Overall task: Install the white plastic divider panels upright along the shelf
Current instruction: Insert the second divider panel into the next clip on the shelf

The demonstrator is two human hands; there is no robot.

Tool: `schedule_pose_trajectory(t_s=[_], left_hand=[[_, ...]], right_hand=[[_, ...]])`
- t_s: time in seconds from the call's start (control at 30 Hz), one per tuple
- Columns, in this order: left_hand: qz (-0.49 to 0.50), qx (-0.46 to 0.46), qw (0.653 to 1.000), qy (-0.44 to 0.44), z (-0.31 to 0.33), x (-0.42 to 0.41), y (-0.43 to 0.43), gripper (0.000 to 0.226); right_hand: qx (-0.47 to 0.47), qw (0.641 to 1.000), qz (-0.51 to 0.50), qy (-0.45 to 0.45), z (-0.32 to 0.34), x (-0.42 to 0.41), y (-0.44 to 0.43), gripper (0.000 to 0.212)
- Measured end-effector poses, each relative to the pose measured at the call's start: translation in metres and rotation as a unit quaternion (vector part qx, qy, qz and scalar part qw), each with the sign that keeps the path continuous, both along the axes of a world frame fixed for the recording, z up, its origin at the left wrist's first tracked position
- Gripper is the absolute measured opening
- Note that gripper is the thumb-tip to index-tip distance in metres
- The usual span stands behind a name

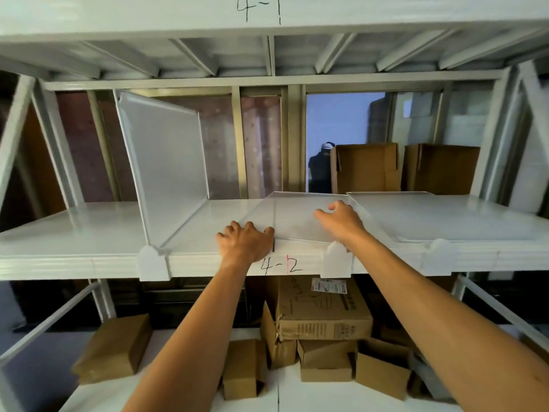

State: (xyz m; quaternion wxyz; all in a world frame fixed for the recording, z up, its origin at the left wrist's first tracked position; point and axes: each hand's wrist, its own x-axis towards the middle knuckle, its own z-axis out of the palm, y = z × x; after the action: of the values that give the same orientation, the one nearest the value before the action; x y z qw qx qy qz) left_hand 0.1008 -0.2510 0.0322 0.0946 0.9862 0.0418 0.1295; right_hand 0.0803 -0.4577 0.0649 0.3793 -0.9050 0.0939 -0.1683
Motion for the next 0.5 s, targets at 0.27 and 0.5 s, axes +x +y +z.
schedule_pose_trajectory(t_s=[0.27,0.5], left_hand=[[-0.01,0.001,1.0,-0.016,-0.003,-0.002,0.001,0.088],[-0.053,-0.037,0.998,0.005,-0.001,0.001,0.008,0.122]], right_hand=[[0.325,0.942,-0.074,-0.03,0.025,-0.004,-0.021,0.038],[0.369,0.924,-0.095,0.02,0.036,-0.019,-0.028,0.03]])
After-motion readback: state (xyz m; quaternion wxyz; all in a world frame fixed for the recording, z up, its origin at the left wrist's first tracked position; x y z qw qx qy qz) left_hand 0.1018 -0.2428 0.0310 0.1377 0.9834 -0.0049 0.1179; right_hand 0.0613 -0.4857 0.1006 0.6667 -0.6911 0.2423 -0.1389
